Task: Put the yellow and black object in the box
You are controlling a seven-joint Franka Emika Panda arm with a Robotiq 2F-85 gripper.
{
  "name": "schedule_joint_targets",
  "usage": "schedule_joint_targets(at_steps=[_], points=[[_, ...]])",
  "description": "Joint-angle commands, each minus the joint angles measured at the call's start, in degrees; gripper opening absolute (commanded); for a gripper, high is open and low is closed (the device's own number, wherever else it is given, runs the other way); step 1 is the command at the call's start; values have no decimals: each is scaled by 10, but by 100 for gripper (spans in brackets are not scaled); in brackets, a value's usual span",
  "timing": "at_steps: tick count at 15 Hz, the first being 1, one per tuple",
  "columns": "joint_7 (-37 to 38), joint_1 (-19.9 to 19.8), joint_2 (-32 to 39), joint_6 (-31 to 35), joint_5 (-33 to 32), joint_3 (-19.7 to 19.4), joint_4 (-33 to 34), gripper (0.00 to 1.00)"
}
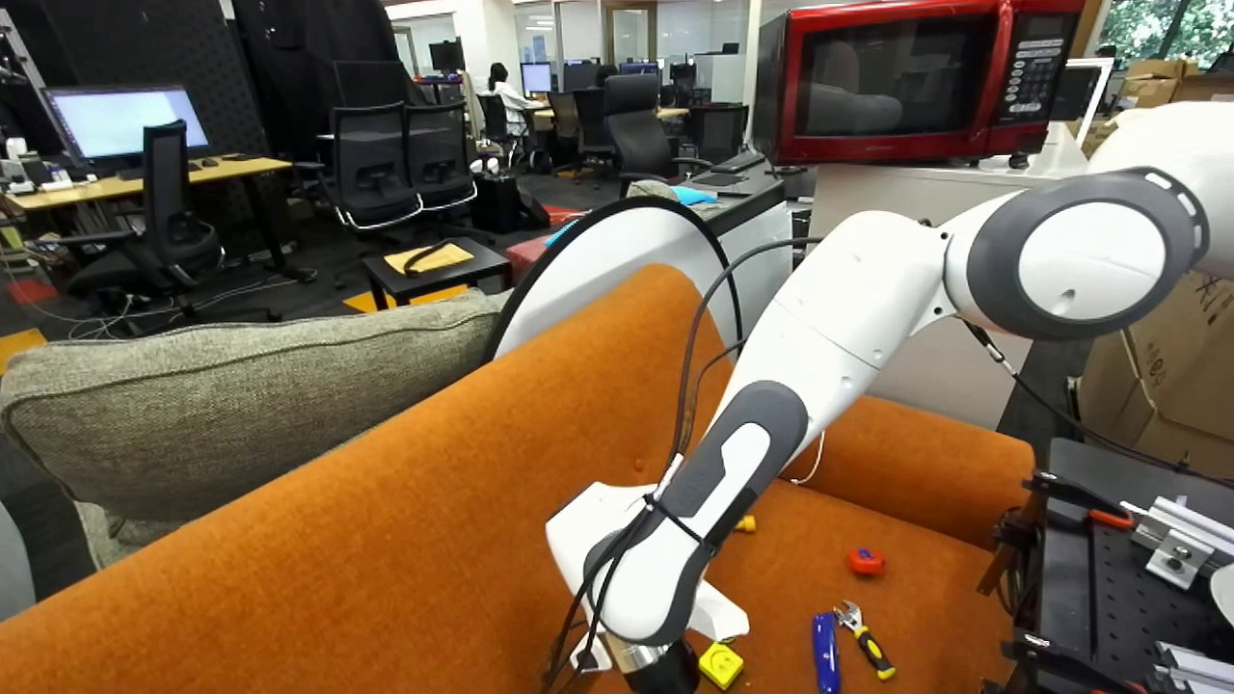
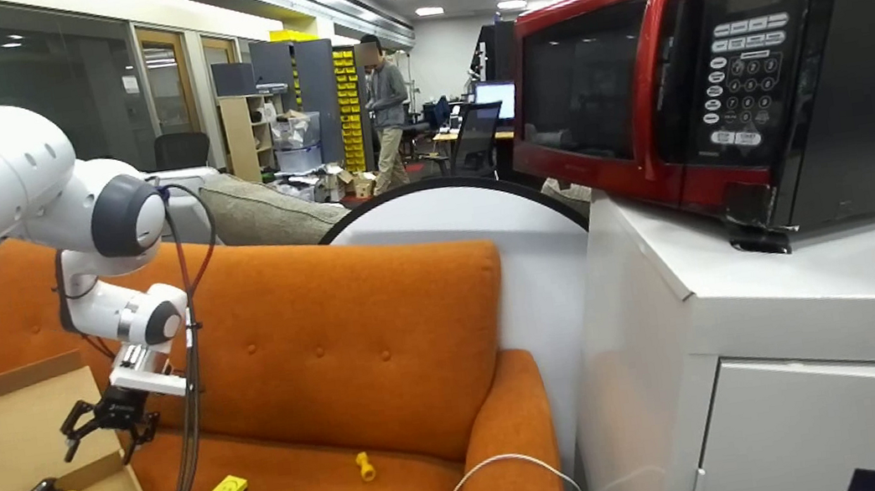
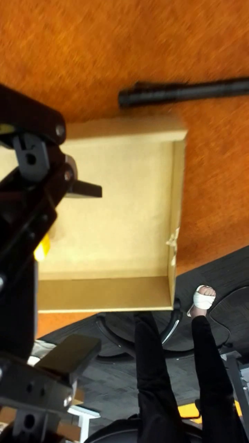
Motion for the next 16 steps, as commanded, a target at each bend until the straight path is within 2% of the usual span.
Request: schedule_joint_targets(at_steps=[1, 5, 7, 8, 10, 13, 16], points=[[15, -76, -51, 64, 20, -36, -102, 100], [0, -193, -87, 122, 47, -84, -184, 100], [0, -253, -101, 150, 61, -91, -218, 100], [-3, -230, -65, 110, 35, -97, -157, 100], [-12, -255, -68, 111, 37, -97, -165, 100], [-2, -231, -66, 112, 35, -91, -162, 100], [-1, -228, -65, 112, 33, -96, -160, 100]])
